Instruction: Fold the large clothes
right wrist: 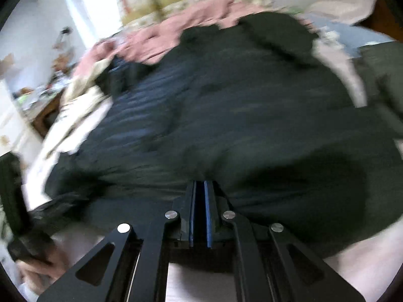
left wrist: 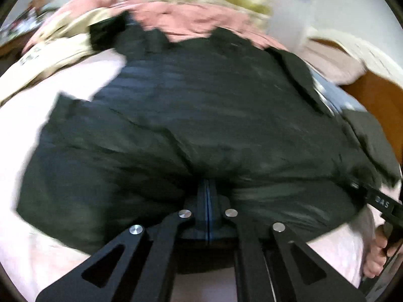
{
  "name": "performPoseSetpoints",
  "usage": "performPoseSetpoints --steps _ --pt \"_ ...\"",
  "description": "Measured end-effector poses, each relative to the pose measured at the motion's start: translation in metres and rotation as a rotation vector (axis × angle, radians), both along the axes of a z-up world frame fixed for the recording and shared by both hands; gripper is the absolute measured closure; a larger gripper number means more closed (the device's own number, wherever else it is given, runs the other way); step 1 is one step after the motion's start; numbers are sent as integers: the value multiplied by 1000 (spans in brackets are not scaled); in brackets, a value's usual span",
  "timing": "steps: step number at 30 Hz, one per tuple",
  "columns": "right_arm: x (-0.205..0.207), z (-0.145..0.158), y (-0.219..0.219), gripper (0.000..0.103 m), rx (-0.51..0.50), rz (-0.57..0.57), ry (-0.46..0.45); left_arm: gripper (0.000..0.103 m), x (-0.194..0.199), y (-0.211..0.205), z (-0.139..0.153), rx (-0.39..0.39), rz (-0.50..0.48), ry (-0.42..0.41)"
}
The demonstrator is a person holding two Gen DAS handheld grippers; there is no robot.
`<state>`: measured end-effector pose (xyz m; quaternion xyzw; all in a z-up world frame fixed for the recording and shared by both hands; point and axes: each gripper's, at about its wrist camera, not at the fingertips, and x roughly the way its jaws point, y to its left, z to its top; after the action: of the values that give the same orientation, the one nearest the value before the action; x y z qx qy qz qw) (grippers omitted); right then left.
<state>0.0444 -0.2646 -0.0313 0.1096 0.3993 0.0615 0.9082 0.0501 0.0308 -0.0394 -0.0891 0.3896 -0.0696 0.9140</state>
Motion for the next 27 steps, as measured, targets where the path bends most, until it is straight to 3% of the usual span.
performPoseSetpoints --steps 2,4,7,9,10,12,16,19,21,23,24,25,26,27 --pt "-1 1 -30 98 17 -67 11 99 -1 14 1 83 82 -26" --pt "-3 -1 -62 98 35 -144 26 99 0 36 1 95 146 -40" --pt "-4 -3 -108 103 141 -233 57 99 0 70 -1 153 270 -25" --pt "-8 2 -127 103 54 -334 43 100 -3 95 -1 113 311 -14" --pt "-11 6 -135 103 58 -356 32 100 -9 101 0 106 321 -21" --pt "-19 15 -143 103 51 -358 -9 102 -14 102 5 177 332 -43" --pt "-41 39 -125 103 -17 -271 -135 102 -39 88 32 178 254 -188" --pt "-57 53 -92 103 -107 -179 -209 102 -60 55 50 278 186 -277" --pt "-64 57 -71 102 -133 -124 -235 100 -73 37 54 295 119 -323" --pt "-68 56 -52 98 -119 -67 -227 93 -79 20 51 316 37 -344" --pt "-72 54 -45 92 -106 -37 -218 79 -78 12 48 335 1 -342" --pt "-76 51 -35 78 -106 -3 -207 50 -77 3 43 355 -53 -328" --pt "-81 47 -23 68 -130 30 -200 37 -73 -4 38 372 -102 -303" --pt "-85 44 -14 43 -166 50 -203 32 -72 -12 34 387 -133 -288"
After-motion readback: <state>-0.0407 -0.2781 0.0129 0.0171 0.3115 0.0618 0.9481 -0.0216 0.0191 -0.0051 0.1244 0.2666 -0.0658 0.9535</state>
